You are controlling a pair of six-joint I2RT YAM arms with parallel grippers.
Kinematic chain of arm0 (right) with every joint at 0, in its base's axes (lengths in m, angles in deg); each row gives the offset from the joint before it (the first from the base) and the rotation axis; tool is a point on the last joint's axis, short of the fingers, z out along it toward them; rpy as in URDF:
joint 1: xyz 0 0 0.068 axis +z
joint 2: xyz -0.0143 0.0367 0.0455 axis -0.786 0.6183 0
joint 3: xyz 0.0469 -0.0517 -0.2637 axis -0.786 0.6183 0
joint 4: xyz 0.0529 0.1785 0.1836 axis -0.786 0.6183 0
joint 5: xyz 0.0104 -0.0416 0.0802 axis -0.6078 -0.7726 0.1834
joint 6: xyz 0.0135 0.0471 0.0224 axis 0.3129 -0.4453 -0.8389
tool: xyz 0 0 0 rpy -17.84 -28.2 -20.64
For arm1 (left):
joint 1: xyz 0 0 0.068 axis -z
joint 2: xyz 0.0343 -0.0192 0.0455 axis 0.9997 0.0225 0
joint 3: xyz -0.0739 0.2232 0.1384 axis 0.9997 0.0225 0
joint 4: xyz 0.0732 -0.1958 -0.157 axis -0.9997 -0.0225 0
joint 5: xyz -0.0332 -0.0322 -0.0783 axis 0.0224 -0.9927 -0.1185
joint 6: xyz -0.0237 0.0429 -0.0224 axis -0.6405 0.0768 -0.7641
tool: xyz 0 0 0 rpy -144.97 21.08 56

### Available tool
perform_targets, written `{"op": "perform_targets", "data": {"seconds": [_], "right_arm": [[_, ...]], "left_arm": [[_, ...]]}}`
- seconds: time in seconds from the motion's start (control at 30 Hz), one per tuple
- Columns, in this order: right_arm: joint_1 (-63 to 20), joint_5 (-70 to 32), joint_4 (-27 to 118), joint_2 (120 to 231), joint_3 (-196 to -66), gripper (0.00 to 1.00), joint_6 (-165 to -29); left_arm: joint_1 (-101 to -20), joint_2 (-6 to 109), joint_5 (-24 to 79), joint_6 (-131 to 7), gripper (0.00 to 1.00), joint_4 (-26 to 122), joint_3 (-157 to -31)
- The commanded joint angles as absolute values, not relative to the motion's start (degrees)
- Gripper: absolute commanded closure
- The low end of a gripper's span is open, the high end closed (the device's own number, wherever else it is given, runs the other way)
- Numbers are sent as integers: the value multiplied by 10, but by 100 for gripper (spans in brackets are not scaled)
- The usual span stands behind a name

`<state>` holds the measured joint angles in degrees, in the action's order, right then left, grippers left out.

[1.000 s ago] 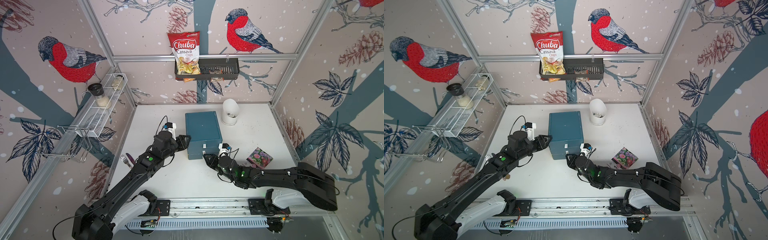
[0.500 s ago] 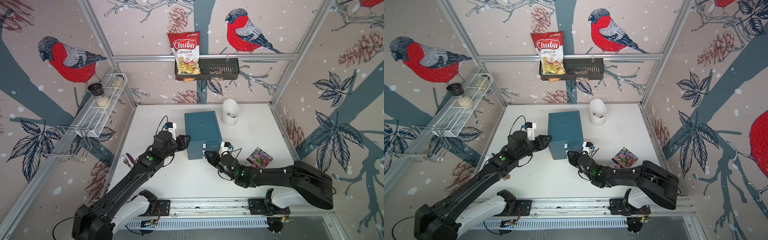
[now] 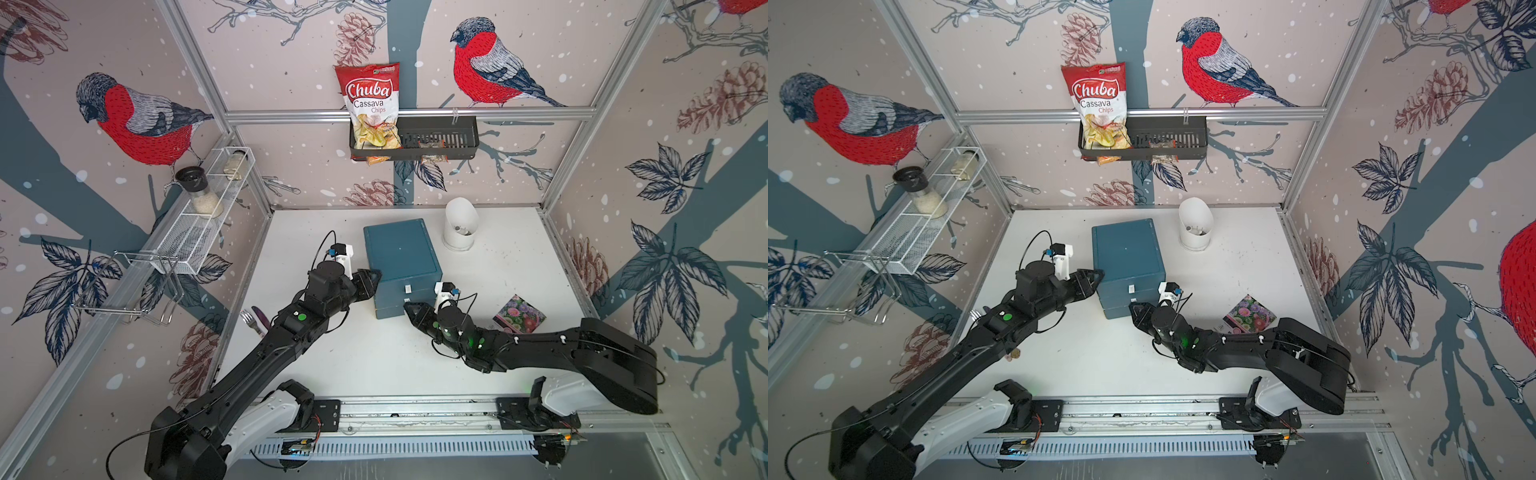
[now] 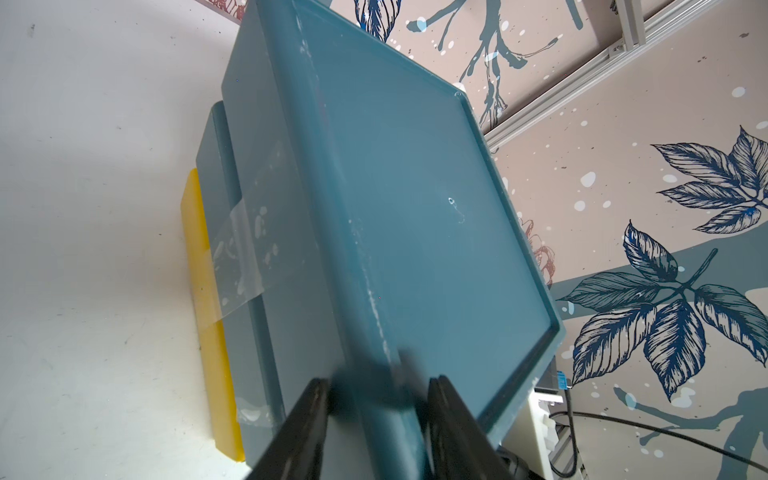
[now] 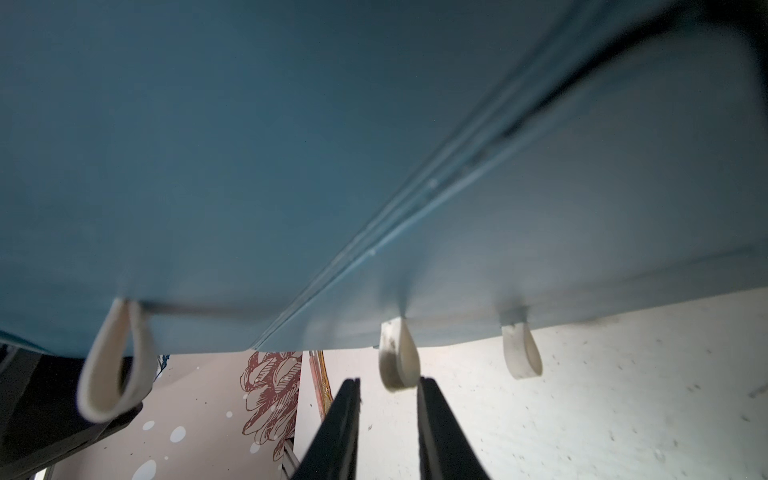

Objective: Take the seed bags out of the drawer
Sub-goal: Open the drawer in the storage box.

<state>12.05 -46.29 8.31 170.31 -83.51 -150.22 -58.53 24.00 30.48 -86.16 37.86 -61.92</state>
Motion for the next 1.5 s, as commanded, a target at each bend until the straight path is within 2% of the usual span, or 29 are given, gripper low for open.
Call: {"op": "perform_targets", "data": {"seconds": [0.0, 0.5, 0.7, 0.87, 1.1, 1.47], "right_arm": [[119, -462, 70, 1702, -842, 74, -1487], [93, -453, 71, 1718, -848, 70, -1499], [93, -447, 70, 1725, -852, 82, -1495], [92, -450, 77, 1716, -844, 100, -1489], [117, -470, 137, 1679, -843, 100, -1466], [233, -596, 333, 1633, -894, 100, -1464]], "left_arm": [[-587, 244, 297, -839, 58, 300, -616], [-587, 240, 305, -820, 60, 279, -629], [-587, 243, 299, -813, 61, 280, -627], [-587, 243, 301, -806, 62, 277, -628], [-588, 243, 310, -799, 58, 272, -627], [-592, 273, 315, -795, 58, 281, -637]]}}
